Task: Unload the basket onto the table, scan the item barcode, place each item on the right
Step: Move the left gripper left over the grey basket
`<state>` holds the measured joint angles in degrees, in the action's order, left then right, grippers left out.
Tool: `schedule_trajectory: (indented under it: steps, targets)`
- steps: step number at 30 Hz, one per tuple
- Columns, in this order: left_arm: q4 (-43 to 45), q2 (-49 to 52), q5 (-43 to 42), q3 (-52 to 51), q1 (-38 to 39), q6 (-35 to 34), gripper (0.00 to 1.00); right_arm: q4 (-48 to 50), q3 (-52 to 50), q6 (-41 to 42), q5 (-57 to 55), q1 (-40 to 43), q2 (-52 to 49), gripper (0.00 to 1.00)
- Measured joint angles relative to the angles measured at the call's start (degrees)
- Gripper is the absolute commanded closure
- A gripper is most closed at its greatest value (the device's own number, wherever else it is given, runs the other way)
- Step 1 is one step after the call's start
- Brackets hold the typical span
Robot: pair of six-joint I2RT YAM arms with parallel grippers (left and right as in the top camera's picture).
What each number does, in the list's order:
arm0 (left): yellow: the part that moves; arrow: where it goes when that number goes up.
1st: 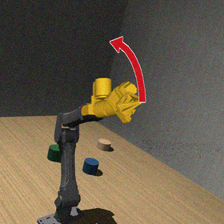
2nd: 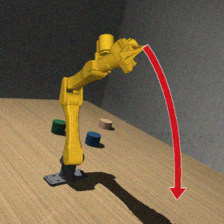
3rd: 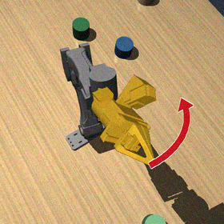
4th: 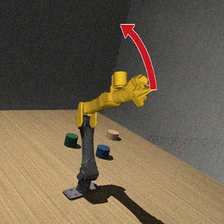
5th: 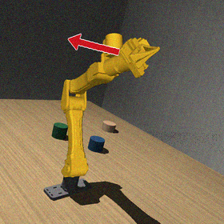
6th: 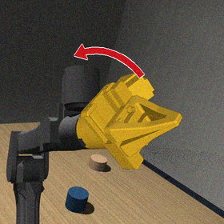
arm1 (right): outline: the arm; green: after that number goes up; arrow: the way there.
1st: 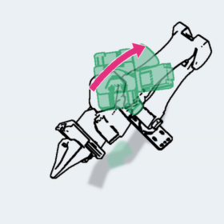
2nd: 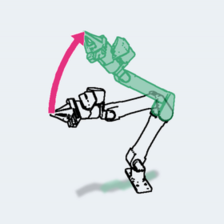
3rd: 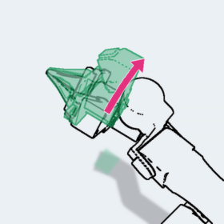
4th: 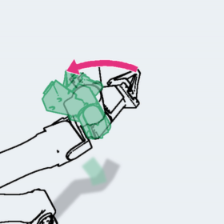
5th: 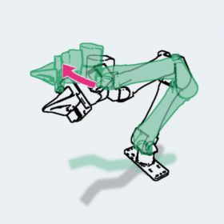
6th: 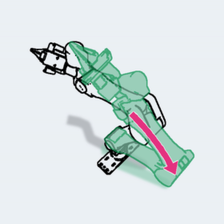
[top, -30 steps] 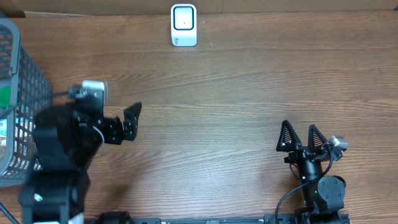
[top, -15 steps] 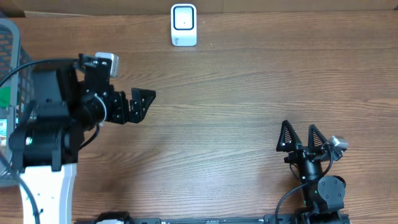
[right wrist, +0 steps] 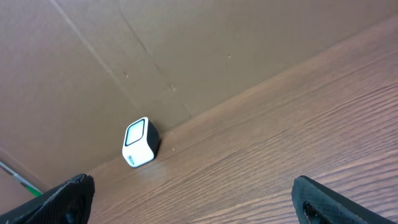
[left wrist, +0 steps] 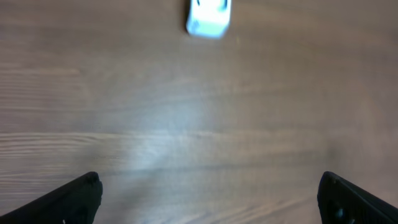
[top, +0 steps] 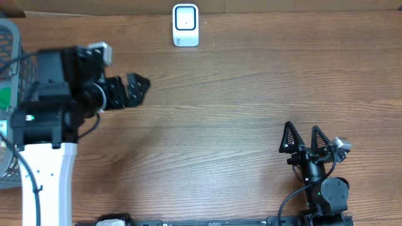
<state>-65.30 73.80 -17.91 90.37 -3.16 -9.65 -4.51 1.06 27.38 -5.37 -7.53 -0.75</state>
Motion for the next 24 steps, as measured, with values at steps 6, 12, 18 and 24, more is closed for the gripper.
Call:
schedule_trajectory:
  steps: [6,12,18,24]
  targets:
    - [-4.4,0.9,3.9,15.7,-9.4,-4.9,0.00,0.0,0.0,0.0,0.0,0.0,0.0,0.00]
    - [-8.2,0.8,13.1,21.1,-22.7,-13.0,0.00,0.0,0.0,0.0,0.0,0.0,0.0,0.00]
    - [-10.1,3.5,20.6,21.1,-35.4,-20.1,0.00,0.0,0.0,0.0,0.0,0.0,0.0,0.00]
    - [-10.2,10.1,22.1,21.1,-42.5,-21.8,0.00,0.0,0.0,0.0,0.0,0.0,0.0,0.00]
